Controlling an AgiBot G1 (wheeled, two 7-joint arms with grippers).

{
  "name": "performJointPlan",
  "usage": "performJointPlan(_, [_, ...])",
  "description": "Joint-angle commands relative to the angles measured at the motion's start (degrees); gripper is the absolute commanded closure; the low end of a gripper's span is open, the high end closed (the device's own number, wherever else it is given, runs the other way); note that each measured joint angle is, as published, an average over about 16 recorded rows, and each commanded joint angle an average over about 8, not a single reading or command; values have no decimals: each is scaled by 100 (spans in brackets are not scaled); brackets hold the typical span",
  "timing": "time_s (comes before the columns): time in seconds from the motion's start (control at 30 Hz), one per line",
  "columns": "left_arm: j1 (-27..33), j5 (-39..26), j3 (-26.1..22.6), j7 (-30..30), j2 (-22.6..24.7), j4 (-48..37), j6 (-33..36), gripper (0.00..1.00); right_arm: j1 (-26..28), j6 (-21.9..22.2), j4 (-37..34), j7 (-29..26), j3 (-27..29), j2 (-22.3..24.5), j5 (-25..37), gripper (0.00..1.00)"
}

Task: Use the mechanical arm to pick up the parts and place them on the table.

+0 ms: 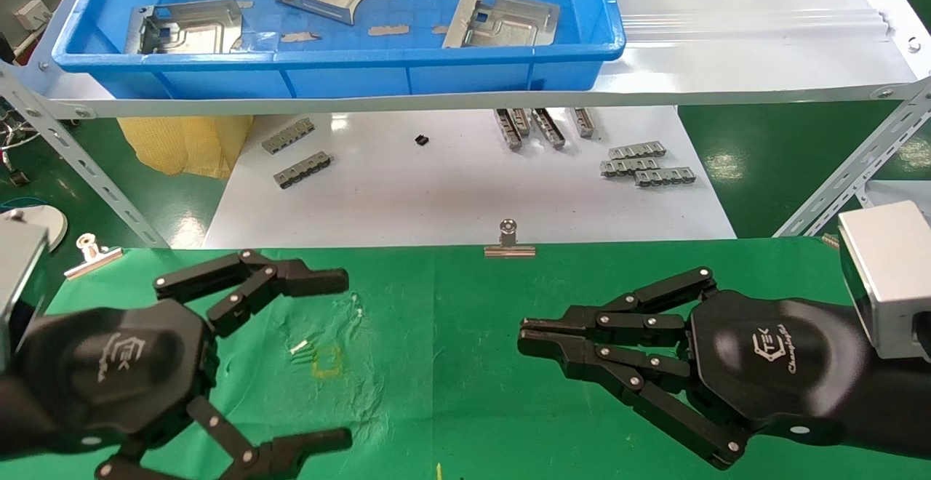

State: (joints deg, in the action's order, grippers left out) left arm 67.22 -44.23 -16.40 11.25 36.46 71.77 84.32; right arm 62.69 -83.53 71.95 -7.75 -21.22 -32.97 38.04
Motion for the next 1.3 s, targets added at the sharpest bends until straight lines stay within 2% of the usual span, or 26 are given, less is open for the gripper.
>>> performJointPlan(0.03, [107, -36, 14, -1, 4, -2, -38, 0, 0, 0, 0, 0, 0, 0, 0, 100])
performJointPlan(0.23, [1404, -701, -241, 143, 499, -687, -266, 0, 0, 0, 0, 0, 0, 0, 0, 100])
performJointPlan(0.43, [2894, -1778, -738, 81, 1399, -2323, -719, 0, 0, 0, 0, 0, -1, 0, 0, 100])
performJointPlan(0.6, [3998, -2606, -1054, -120, 2310, -4091, -1748, 0, 0, 0, 0, 0, -1, 0, 0, 100])
performJointPlan(0.77, [4595, -3035, -1160, -366, 3028, -5518, -3116, 0, 0, 0, 0, 1, -1, 0, 0, 100])
performJointPlan(0.8, [4670, -3084, -1171, -396, 3138, -5734, -3351, 7, 0, 0, 0, 1, -1, 0, 0, 100])
performJointPlan(0.87, [4786, -3159, -1194, -440, 3315, -6092, -3723, 32, 1, 0, 0, 1, -1, 0, 0, 99])
performJointPlan(0.9, [4831, -3190, -1206, -456, 3389, -6246, -3872, 44, 1, 0, 0, 1, -1, 0, 0, 93])
performJointPlan(1.03, [4941, -3294, -1262, -497, 3597, -6684, -4231, 94, 1, 0, 0, 1, -1, 0, -1, 43])
performJointPlan(1.07, [4957, -3323, -1282, -506, 3633, -6761, -4278, 99, 1, 0, 0, 1, -1, 0, -1, 31])
performJointPlan(1.13, [4982, -3377, -1318, -517, 3688, -6886, -4336, 100, 1, 0, 0, 1, -1, 0, -1, 6])
performJointPlan(1.17, [4993, -3402, -1335, -519, 3708, -6936, -4353, 100, 1, 0, 0, 1, -1, 0, -1, 0])
performJointPlan(1.3, [5024, -3463, -1378, -495, 3749, -7079, -4369, 100, 1, 0, 0, 1, -2, 0, -1, 0])
